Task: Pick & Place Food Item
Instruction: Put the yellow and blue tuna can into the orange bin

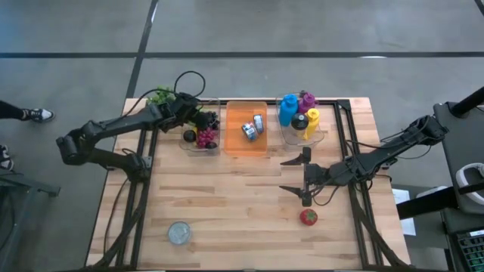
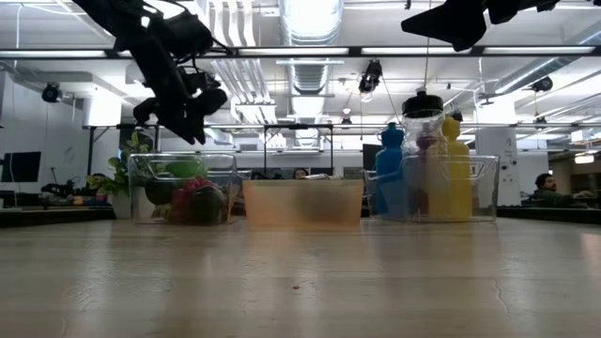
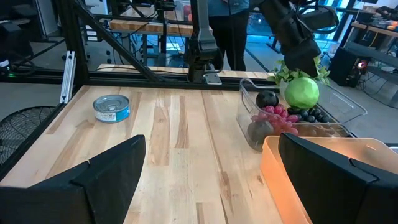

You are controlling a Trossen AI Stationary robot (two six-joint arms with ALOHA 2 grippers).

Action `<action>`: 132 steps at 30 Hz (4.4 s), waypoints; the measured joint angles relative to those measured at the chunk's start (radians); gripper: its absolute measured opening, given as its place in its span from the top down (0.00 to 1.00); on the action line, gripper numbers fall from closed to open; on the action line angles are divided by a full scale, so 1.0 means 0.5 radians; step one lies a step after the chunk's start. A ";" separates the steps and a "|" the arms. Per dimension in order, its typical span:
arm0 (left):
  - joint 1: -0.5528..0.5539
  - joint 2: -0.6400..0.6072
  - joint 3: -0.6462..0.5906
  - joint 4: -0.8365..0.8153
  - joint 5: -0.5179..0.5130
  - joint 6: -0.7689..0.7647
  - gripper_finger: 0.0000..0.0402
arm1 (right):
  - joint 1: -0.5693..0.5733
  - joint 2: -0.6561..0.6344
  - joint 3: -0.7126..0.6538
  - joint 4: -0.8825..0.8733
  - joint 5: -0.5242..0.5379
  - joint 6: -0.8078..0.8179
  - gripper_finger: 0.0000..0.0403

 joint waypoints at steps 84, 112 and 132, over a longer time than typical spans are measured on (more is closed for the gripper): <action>-2.456 0.738 0.070 -0.171 1.101 -1.454 0.99 | 0.000 0.000 0.001 0.061 0.000 -0.039 0.09; -1.955 0.942 0.063 0.557 0.542 -0.325 0.99 | 0.000 0.000 0.001 0.076 0.000 -0.039 0.09; -1.855 1.067 0.062 0.898 0.323 -0.045 0.99 | 0.000 0.000 0.001 0.113 0.000 -0.038 0.09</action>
